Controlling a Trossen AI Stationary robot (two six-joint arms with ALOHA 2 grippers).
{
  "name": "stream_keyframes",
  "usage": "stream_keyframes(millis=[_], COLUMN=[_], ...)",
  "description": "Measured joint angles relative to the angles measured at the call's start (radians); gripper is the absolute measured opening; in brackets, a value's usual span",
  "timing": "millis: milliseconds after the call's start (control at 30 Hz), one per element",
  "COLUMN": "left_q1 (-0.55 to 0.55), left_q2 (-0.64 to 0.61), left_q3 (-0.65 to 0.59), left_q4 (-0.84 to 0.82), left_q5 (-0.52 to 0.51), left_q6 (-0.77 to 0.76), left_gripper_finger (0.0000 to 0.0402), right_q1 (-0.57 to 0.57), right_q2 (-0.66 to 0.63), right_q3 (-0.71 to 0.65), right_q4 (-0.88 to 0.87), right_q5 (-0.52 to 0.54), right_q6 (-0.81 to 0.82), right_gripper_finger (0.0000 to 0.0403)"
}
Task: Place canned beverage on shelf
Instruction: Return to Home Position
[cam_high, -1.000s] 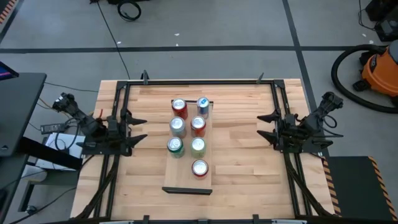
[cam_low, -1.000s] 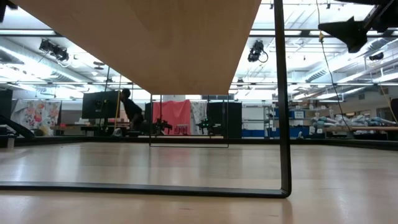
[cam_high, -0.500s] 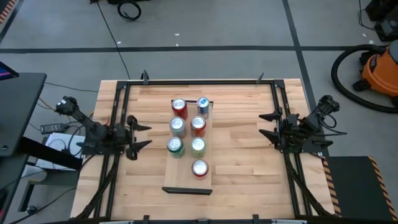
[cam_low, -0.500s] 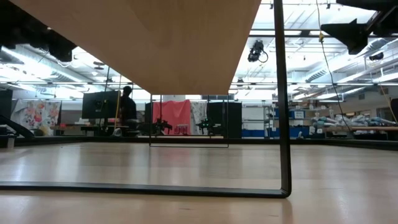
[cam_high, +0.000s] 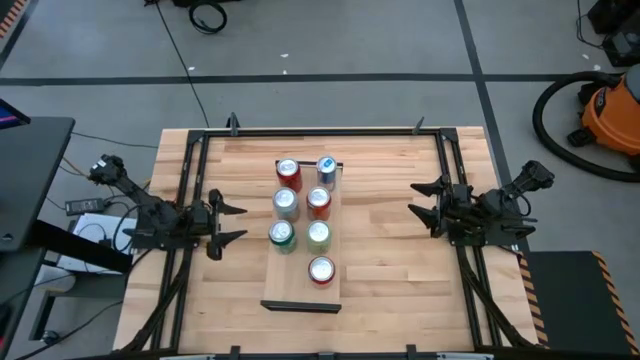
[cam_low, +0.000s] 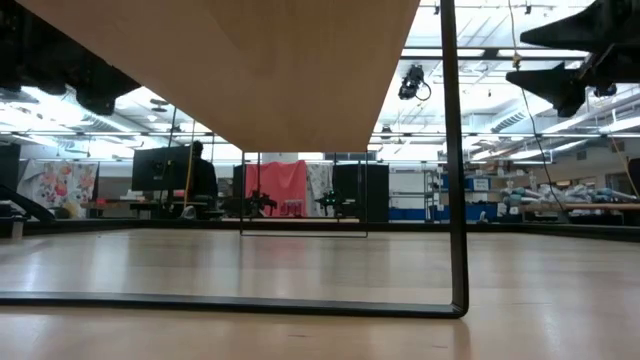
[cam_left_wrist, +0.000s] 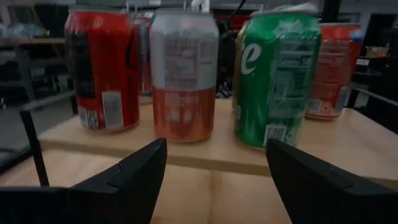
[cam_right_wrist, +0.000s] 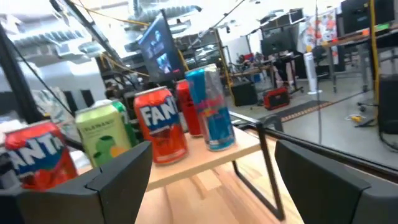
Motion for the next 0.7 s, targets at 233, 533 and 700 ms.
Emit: stream_keyframes(millis=[233,533,700], left_q1=[0.0,0.003,0.003], left_q2=[0.0,0.0,0.0], left_q3=[0.0,0.0,0.0], left_q4=[-0.038,-0.04,-0.041], left_q5=[-0.025,-0.025,-0.026], left_q6=[-0.046,-0.164,-0.184], left_gripper_finger=[0.0286,0.0286,0.0286], right_q1=[-0.027,-0.027,-0.027], right_q2=[0.0,0.0,0.0], right_q3=[0.0,0.0,0.0], right_q4=[0.021,0.021,0.021], right_q5=[0.014,0.007,0.006], right_q6=[0.03,0.048,0.047], right_gripper_finger=[0.0348,0.0348,0.0348])
